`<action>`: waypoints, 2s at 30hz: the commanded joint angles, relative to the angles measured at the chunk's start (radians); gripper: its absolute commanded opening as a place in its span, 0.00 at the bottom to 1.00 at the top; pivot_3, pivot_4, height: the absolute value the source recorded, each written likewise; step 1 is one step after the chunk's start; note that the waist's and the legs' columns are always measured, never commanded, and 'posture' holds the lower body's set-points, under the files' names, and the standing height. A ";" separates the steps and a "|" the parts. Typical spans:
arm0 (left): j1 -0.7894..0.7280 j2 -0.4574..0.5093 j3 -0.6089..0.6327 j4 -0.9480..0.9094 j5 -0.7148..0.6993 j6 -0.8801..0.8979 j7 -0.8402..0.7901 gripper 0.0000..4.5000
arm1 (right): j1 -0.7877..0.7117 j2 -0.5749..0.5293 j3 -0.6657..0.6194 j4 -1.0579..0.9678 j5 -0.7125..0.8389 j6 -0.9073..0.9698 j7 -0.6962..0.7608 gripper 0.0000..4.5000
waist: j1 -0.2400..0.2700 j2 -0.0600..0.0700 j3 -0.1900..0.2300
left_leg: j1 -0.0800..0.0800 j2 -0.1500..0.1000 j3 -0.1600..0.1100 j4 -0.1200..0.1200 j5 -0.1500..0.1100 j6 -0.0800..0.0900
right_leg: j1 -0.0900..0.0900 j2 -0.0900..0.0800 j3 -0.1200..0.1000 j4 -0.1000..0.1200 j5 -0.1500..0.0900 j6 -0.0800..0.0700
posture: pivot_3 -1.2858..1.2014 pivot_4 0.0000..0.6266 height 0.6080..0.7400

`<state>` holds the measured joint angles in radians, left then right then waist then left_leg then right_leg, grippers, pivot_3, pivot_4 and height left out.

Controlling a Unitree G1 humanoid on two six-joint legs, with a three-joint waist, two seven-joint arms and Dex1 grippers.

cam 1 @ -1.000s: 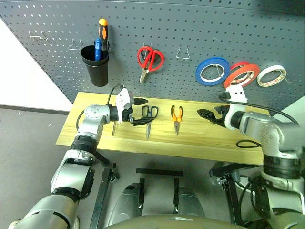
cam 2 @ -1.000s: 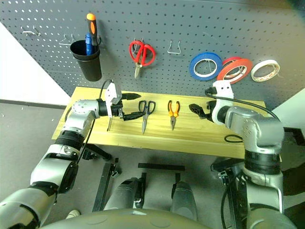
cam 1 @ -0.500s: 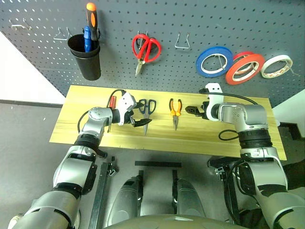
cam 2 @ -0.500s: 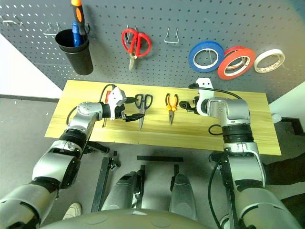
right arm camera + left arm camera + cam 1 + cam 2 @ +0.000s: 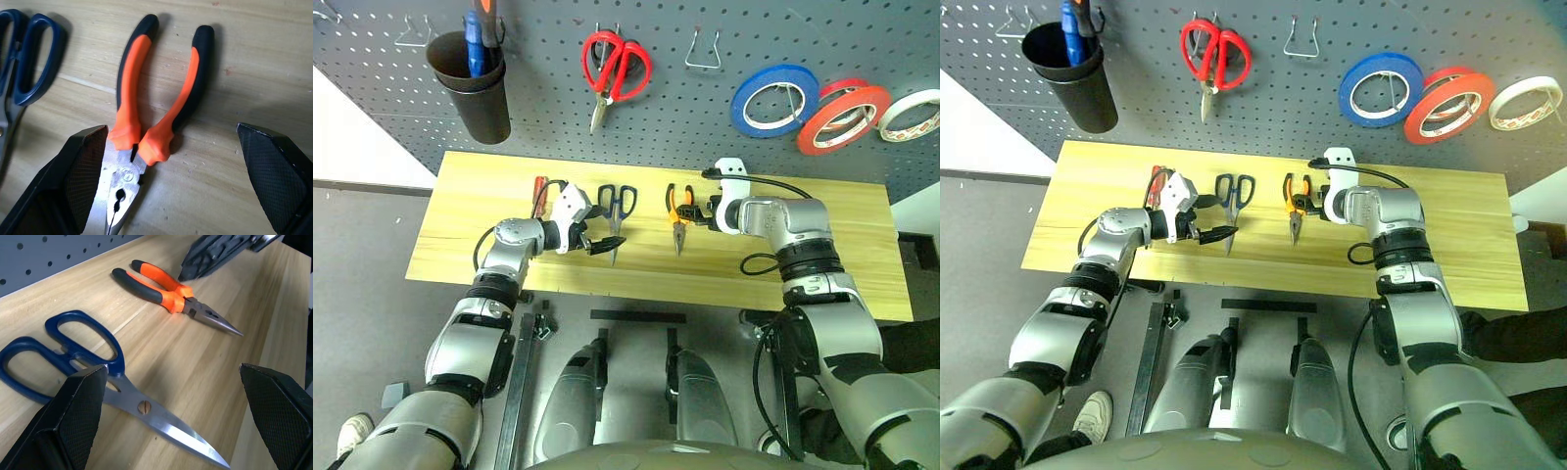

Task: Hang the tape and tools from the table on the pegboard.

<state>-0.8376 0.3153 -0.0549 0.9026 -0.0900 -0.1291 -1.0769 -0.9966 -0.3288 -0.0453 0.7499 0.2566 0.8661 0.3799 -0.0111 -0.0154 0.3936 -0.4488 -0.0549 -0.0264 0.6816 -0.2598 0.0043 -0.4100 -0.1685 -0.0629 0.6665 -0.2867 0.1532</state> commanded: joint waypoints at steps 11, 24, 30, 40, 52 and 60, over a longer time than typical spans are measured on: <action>0.017 0.032 0.030 -0.072 -0.025 0.031 0.029 1.00 | -0.122 0.066 -0.001 0.208 -0.076 -0.122 0.004 0.98 | 0.002 0.000 0.012 | 0.000 0.000 0.002 -0.001 0.000 0.000 | -0.002 0.000 0.000 0.000 0.000 0.000 | 0.59 0.75 1.00; 0.035 0.044 0.027 -0.096 -0.022 0.025 0.042 1.00 | -0.138 0.089 0.091 0.239 -0.189 -0.092 0.019 0.98 | 0.003 0.000 0.012 | 0.000 0.000 0.002 -0.002 0.000 0.000 | -0.002 0.000 0.000 0.000 0.000 0.000 | 0.59 0.71 1.00; 0.038 0.039 0.025 -0.096 -0.021 0.020 0.048 1.00 | -0.149 0.101 0.117 0.263 -0.225 -0.067 0.023 0.98 | 0.003 0.000 0.012 | 0.000 0.000 0.002 -0.002 0.000 0.000 | -0.002 0.000 0.000 0.000 0.000 0.000 | 0.59 0.70 1.00; 0.041 0.038 0.013 -0.080 -0.003 -0.015 0.057 1.00 | -0.162 0.123 0.107 0.295 -0.243 -0.050 0.010 0.46 | 0.002 0.000 0.012 | 0.001 0.001 0.001 -0.002 0.000 -0.001 | -0.001 0.000 -0.001 0.000 0.000 0.000 | 0.59 0.67 1.00; 0.028 0.059 0.059 -0.095 -0.077 -0.022 -0.030 1.00 | 0.044 -0.016 0.084 -0.411 -0.095 0.368 0.191 0.46 | 0.024 0.000 0.010 | -0.004 0.000 0.001 -0.003 0.001 -0.002 | -0.005 -0.001 -0.002 -0.001 0.000 0.000 | 0.58 0.51 1.00; 0.108 0.092 0.145 -0.314 -0.280 0.043 -0.212 1.00 | 0.268 -0.038 -0.171 -1.114 0.106 0.698 0.193 0.46 | 0.025 -0.001 -0.003 | -0.021 -0.001 -0.002 0.000 0.002 -0.003 | -0.019 -0.002 -0.005 -0.001 0.000 0.000 | 0.57 0.41 1.00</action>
<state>-0.7474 0.3906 0.0529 0.6544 -0.3022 -0.1113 -1.2518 -0.7390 -0.3687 -0.1365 -0.2172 0.3106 1.5174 0.5679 0.0141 -0.0167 0.3911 -0.4693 -0.0555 -0.0280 0.6813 -0.2582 0.0012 -0.4287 -0.1704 -0.0681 0.6654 -0.2864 0.1530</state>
